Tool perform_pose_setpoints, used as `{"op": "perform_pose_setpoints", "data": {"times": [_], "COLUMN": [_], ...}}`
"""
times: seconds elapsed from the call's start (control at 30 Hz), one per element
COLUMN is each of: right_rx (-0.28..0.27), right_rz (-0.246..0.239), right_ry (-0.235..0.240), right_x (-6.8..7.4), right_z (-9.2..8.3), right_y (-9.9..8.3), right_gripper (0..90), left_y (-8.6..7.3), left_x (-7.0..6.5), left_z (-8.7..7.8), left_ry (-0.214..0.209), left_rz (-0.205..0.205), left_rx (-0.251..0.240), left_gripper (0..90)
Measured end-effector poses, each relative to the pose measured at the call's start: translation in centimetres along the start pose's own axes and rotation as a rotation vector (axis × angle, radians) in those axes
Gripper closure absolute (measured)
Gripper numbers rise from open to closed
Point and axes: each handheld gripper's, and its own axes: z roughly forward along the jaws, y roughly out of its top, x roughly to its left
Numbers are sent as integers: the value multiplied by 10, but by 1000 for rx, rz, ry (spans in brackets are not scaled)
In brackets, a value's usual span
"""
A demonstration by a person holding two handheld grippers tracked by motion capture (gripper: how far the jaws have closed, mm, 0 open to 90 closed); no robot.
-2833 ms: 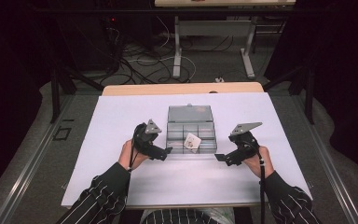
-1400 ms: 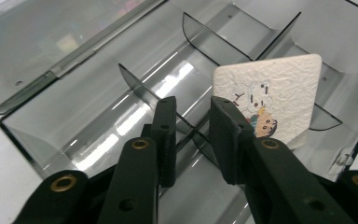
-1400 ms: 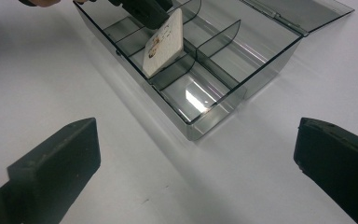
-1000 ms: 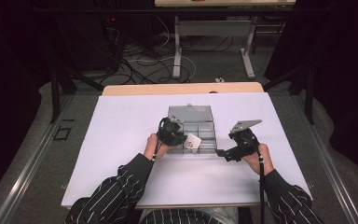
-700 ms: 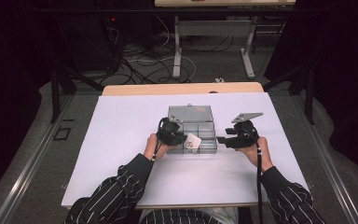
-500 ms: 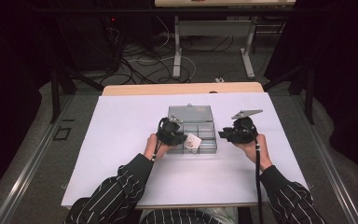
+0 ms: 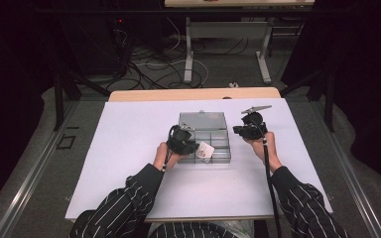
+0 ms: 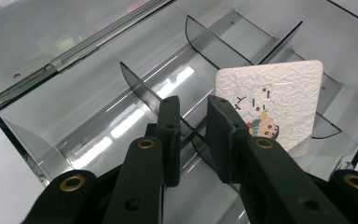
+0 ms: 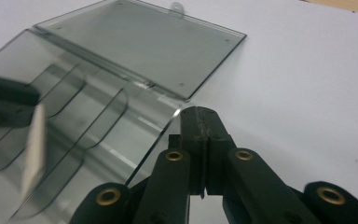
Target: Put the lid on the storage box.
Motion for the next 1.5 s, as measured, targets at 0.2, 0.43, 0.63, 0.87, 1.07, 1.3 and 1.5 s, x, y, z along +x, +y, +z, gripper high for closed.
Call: {"op": "perform_pose_setpoints", "data": {"times": [0.2,0.43,0.63,0.87,1.07,1.3,1.5], "right_rx": [39,75,131,134,148,124,117], "right_rz": [71,104,139,161,184,218,241], "right_ry": [-38,-51,-69,-65,-64,-53,-35], "right_x": [-6,-9,-10,-13,-16,-19,-21], "right_z": [26,50,65,76,80,83,84], "right_y": [9,17,18,16,18,19,20], "right_gripper": [900,900,900,900,900,900,900], "left_y": [0,0,0,0,0,0,0], "left_x": [1,1,1,2,2,2,2], "left_z": [-1,-1,-1,-1,0,0,0], "left_ry": [-3,-7,-8,-12,-16,-18,-16], "left_rz": [5,2,1,2,-1,2,6], "left_rx": [13,6,7,6,4,-1,0], "left_gripper": [762,762,762,763,763,763,763]}}
